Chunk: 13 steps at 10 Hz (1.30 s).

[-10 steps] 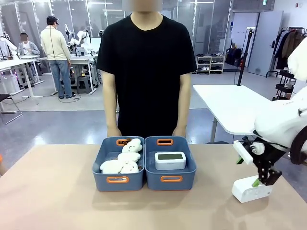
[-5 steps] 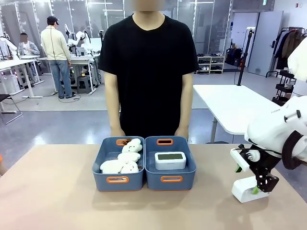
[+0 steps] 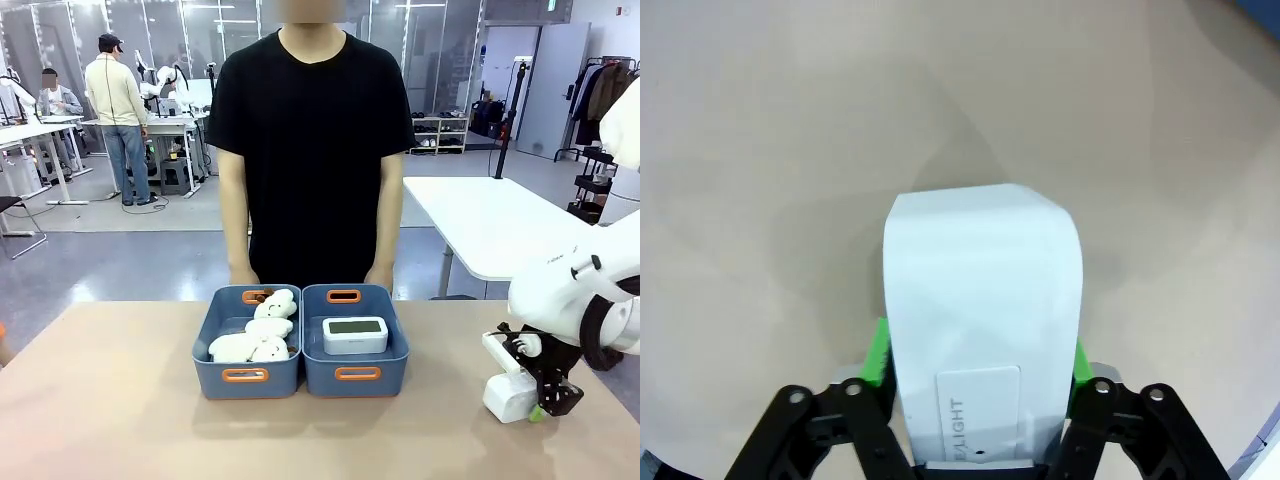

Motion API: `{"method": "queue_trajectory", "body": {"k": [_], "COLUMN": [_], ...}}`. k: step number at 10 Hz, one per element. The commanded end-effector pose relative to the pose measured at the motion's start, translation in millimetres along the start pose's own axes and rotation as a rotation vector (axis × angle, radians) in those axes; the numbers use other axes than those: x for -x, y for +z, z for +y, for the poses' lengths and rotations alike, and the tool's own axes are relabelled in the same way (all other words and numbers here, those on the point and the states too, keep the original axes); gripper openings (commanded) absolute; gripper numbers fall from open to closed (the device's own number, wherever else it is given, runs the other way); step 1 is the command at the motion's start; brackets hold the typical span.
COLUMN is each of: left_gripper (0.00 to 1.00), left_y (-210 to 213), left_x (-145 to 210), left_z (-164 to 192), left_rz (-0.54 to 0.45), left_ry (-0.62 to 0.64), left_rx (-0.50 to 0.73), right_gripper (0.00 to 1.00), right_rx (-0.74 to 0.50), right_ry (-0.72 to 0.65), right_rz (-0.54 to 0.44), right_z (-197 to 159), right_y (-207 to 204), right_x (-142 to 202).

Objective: Sort the digital clocks into the basket.
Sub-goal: Pick up the Digital clock from the table and place it into the empty Plastic storage basket.

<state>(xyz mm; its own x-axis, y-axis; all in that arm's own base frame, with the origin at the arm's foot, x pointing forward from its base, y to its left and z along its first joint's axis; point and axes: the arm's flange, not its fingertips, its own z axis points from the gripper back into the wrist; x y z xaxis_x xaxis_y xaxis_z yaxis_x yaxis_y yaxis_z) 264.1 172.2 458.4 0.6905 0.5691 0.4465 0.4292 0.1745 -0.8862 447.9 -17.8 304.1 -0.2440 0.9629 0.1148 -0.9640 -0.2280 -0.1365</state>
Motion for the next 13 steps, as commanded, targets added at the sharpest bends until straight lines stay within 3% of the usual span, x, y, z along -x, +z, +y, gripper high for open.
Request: {"method": "queue_trajectory", "body": {"k": [1,2,3,4,5,7,9,11,13], "left_gripper": [1.0,1.0,1.0,1.0,1.0,1.0,1.0,1.0,1.0], "left_y": [0.4,0.4,0.4,0.4,0.4,0.4,0.4,0.4,0.4], "left_x": [-2.1,-2.1,-2.1,-2.1,-2.1,-2.1,-2.1,-2.1,-2.1], "left_z": [-4.5,-4.5,-4.5,-4.5,-4.5,-4.5,-4.5,-4.5,-4.5], "left_rz": [-0.007,-0.007,-0.007,-0.007,-0.007,-0.007,-0.007,-0.007,-0.007], "left_ry": [0.008,0.008,0.008,0.008,0.008,0.008,0.008,0.008,0.008], "left_rx": [0.021,0.021,0.021,0.021,0.021,0.021,0.021,0.021,0.021], "right_gripper": [0.0,0.0,0.12,0.03,0.0,0.0,0.0,0.0,0.0], "right_rx": [-0.016,-0.015,-0.015,0.009,0.044,0.139,0.163,0.178,0.217], "right_ry": [-0.022,-0.025,-0.03,-0.048,-0.107,-0.315,-0.312,-0.291,-0.252], "right_rz": [0.025,0.034,0.008,0.002,-0.017,-0.159,-0.164,-0.158,-0.198], "right_z": [-6.2,-9.9,-7.4,-10.2,-11.2,-24.7,-41.7,-66.1,-97.7], "right_y": [5.0,5.4,9.9,19.0,35.1,107.5,157.0,173.0,182.3], "right_x": [-5.8,-3.5,-6.8,-6.1,-5.1,6.8,-15.6,-47.1,-102.9]}}
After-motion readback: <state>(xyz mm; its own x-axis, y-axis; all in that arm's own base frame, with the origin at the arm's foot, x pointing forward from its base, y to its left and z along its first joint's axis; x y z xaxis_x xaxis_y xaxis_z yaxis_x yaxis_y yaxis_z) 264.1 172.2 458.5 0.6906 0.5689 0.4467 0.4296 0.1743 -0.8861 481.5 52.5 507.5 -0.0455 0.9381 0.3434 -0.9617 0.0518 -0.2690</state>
